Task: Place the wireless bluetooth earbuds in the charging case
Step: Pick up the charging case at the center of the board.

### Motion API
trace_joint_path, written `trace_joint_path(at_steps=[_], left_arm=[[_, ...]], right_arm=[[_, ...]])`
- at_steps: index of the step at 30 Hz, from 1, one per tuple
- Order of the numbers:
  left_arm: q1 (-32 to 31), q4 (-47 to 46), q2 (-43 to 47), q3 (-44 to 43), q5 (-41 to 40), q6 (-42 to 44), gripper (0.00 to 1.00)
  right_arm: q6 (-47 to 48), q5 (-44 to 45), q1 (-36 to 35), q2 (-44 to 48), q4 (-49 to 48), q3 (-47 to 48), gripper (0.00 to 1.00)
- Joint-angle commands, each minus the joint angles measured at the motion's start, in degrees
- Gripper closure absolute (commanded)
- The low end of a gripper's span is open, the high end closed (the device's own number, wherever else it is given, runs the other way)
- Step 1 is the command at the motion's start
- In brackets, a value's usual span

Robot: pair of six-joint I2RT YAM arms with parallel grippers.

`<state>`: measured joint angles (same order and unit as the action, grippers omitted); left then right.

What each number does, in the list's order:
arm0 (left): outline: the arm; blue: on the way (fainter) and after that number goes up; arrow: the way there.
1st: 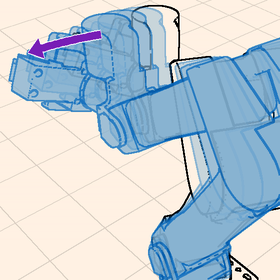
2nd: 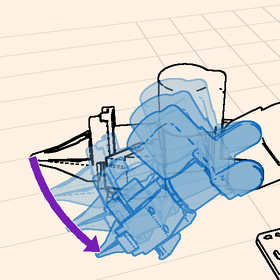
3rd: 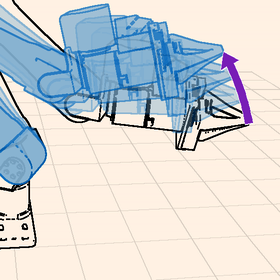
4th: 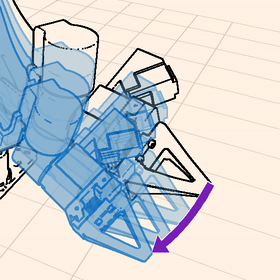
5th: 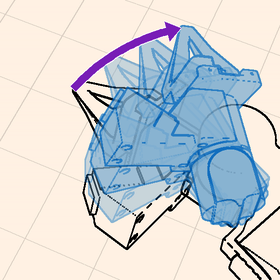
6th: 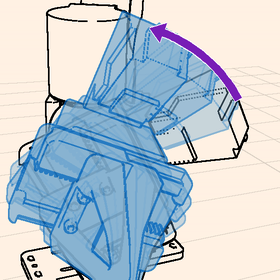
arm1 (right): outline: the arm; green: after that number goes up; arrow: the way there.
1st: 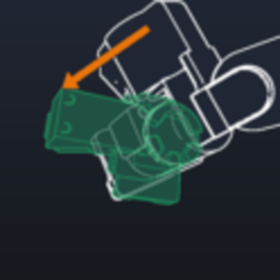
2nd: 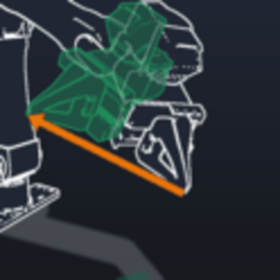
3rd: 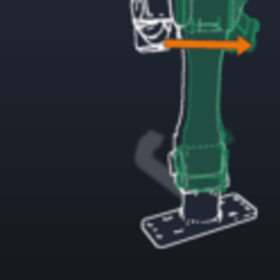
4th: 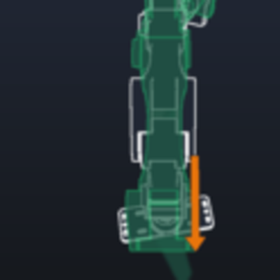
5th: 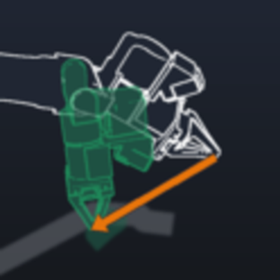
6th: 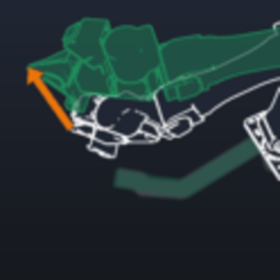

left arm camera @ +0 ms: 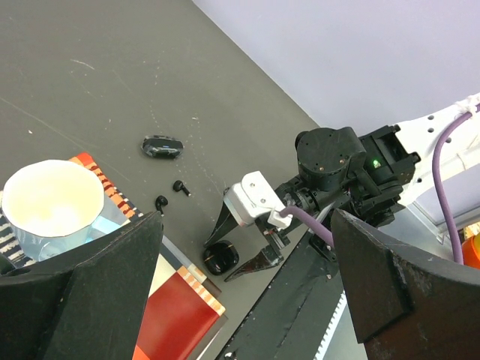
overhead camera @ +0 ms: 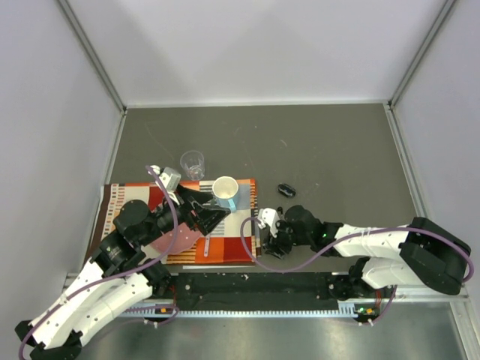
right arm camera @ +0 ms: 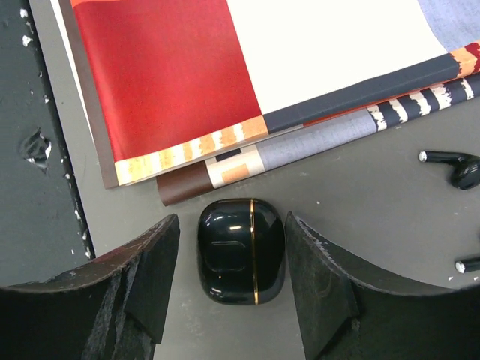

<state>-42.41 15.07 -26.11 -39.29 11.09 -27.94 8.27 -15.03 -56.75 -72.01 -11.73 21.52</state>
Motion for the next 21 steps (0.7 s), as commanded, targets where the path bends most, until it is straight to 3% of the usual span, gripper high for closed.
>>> trace_joint_path(at_steps=[1, 21], left_arm=[[0.14, -1.8, 0.27, -0.62, 0.77, 0.43, 0.02], [0.05, -1.36, 1.85, -0.35, -0.11, 0.52, 0.02]], right_arm=[[-0.8, 0.96, -1.52, 0.2, 1.53, 2.48, 0.4], [-3.79, 5.89, -2.05, -3.13, 6.19, 6.61, 0.41]])
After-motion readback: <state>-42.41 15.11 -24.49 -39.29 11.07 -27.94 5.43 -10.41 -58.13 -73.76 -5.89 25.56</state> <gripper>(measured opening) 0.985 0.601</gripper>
